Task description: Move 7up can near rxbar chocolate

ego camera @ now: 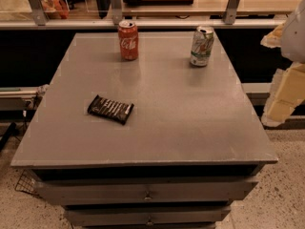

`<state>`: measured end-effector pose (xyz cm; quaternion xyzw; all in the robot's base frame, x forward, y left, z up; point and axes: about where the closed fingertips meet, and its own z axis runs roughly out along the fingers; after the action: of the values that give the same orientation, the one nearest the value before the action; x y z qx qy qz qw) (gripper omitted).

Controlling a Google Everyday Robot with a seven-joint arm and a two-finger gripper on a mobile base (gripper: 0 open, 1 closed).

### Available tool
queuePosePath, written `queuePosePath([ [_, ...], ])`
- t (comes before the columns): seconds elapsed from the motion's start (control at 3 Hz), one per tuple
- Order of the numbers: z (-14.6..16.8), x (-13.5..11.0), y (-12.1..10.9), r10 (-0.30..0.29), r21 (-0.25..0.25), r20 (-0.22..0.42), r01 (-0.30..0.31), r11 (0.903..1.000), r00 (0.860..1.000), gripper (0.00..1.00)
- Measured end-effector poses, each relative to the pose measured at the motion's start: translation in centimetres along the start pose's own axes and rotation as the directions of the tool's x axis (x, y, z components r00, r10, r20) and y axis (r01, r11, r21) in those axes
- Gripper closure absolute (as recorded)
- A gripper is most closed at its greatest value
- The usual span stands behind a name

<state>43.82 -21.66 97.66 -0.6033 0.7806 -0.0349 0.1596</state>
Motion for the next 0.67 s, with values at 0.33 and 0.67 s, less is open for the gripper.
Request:
queuePosePath([
  [0.33,0.00,0.00,0.00,0.000,0.000,0.000,0.000,1.0000,1.000,0.00],
  [0.67,0.55,-0.31,-0.58,-0.001,-0.008,0.023,0.002,1.0000,1.000,0.00],
])
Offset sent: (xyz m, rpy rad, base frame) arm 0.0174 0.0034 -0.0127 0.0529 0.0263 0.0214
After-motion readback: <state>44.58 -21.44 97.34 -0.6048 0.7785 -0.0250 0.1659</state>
